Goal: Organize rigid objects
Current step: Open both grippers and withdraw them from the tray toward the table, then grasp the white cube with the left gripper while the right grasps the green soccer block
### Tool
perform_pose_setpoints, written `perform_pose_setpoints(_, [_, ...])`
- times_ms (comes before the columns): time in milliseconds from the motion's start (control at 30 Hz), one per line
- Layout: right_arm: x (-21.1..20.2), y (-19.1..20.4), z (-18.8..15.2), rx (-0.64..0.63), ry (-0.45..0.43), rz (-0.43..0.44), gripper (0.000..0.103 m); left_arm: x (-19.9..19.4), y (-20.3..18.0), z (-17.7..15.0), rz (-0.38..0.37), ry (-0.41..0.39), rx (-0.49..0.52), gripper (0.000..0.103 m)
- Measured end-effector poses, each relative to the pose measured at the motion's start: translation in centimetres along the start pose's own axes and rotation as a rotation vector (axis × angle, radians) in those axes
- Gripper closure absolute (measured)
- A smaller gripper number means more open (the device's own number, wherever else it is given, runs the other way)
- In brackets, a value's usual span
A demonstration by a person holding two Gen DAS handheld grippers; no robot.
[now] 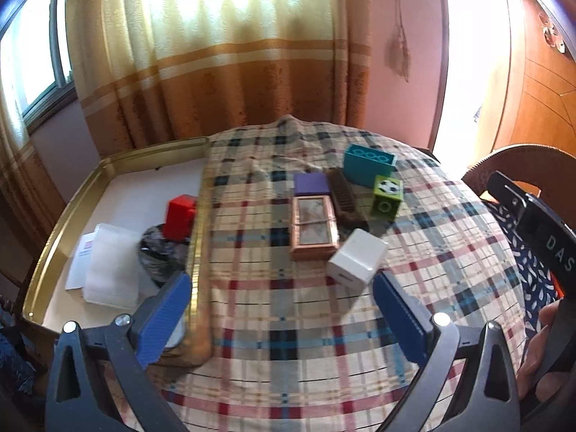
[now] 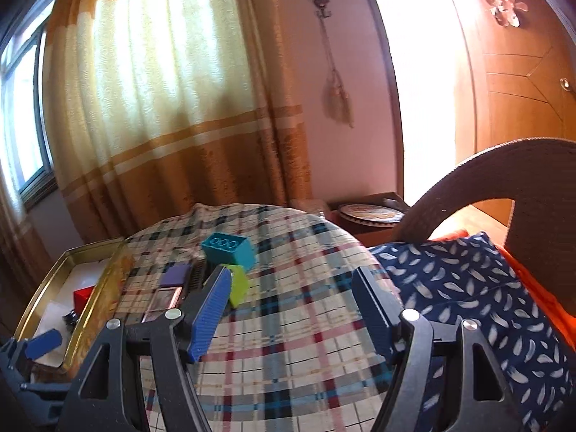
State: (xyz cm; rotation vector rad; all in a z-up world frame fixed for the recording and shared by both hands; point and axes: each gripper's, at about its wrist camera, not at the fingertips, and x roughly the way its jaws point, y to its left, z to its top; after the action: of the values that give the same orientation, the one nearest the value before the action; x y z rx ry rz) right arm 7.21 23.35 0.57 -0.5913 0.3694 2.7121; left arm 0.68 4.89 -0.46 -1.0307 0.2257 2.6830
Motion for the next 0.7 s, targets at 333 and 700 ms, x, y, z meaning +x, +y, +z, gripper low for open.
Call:
perform_pose_setpoints(333, [-0.4, 0.1, 0.7, -0.079, -0.088, -0.093, 0.031, 2.5, -2.8, 1.0, -0.102, 0.051, 0.010, 0.001])
perform_pose_setpoints(700, [-0.2, -1.1, 0.6, -0.016, -0.058, -0.057, 0.031, 6.8, -4.5, 1.4, -0.155, 0.187, -0.022, 0.014])
